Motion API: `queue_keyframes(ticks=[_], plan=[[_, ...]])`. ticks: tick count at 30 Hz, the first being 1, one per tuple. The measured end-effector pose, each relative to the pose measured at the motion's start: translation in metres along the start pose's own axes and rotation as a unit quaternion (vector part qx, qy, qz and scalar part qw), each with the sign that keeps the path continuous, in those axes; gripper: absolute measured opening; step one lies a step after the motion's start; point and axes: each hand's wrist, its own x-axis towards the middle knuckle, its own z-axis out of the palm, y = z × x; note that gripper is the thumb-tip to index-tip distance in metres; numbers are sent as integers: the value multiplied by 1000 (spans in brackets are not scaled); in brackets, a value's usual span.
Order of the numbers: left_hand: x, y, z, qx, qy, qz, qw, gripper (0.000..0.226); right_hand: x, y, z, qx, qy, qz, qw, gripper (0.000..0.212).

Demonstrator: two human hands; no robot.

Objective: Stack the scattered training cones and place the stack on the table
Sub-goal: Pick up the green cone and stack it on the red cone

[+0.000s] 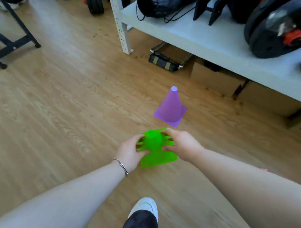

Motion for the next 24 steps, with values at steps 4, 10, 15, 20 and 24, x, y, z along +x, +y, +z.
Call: queue_keyframes(ticks=[4, 10, 15, 20, 24], plan=[[3, 56, 16, -5, -18, 71, 997, 57, -45, 28, -39, 49, 67, 28, 996, 61], [-1, 157, 42, 53, -46, 180, 981, 52, -126, 70, -108, 91, 151, 59, 983, 55], [-14, 238, 73, 92, -66, 237, 965, 53, -195, 104, -156, 102, 211, 82, 969, 52], [-33, 294, 123, 83, -101, 269, 954, 52, -257, 144, -174, 106, 248, 117, 956, 52], [-50, 315, 164, 82, -133, 278, 948, 51, -299, 175, -173, 112, 256, 145, 949, 52]])
